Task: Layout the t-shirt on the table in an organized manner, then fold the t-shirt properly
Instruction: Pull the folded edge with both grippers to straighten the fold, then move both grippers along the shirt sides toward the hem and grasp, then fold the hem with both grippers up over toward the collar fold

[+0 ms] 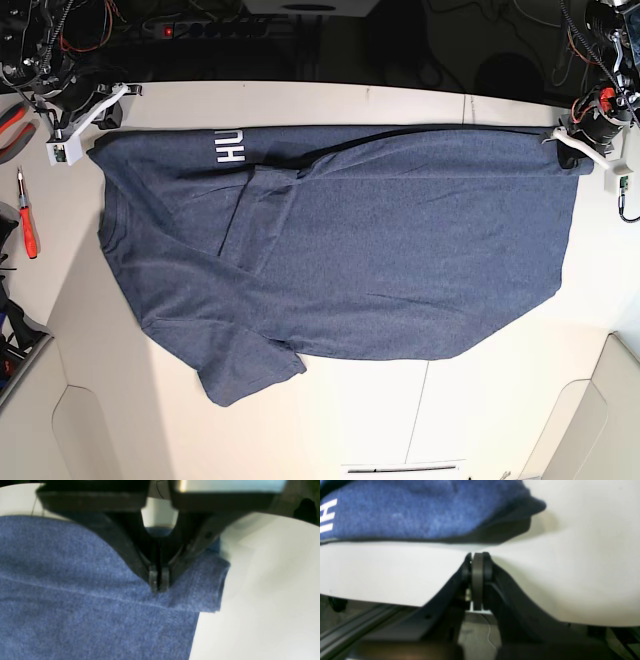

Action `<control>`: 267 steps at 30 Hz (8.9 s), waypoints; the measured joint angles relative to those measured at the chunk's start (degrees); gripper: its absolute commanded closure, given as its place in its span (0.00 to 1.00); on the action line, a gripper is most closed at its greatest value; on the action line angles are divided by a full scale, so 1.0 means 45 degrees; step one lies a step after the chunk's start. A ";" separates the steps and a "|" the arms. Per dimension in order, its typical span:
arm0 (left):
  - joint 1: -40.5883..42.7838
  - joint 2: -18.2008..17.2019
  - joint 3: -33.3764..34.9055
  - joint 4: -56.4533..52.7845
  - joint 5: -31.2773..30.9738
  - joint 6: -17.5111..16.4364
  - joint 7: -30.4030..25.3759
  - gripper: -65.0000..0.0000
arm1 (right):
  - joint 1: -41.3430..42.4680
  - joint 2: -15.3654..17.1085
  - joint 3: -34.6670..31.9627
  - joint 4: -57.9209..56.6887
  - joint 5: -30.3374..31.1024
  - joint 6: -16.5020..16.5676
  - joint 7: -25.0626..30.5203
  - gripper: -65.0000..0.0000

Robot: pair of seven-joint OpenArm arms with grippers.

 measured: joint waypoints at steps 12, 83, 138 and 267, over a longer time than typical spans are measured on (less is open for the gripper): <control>-0.0092 0.0063 0.0039 0.0573 -0.0092 0.0005 0.0005 1.00 | 0.0860 -0.0073 0.0000 0.2628 0.0185 0.0015 0.0651 1.00; -0.1817 0.0068 0.0058 0.2365 -0.1171 -0.0622 -0.0515 0.65 | 0.6878 -0.0034 -0.0063 -0.2045 -0.1083 0.0432 0.2341 0.52; -1.0894 -0.1894 0.3230 -1.1288 0.1870 0.1161 -0.3667 0.63 | 1.1191 -0.0423 -0.2225 -1.1905 -0.2084 0.0656 0.4041 1.00; -0.4250 -0.1656 -0.0389 -0.4852 -0.8097 -0.2948 0.3963 1.00 | 0.4211 0.0078 0.0923 -0.0355 0.2550 0.1379 -0.2759 1.00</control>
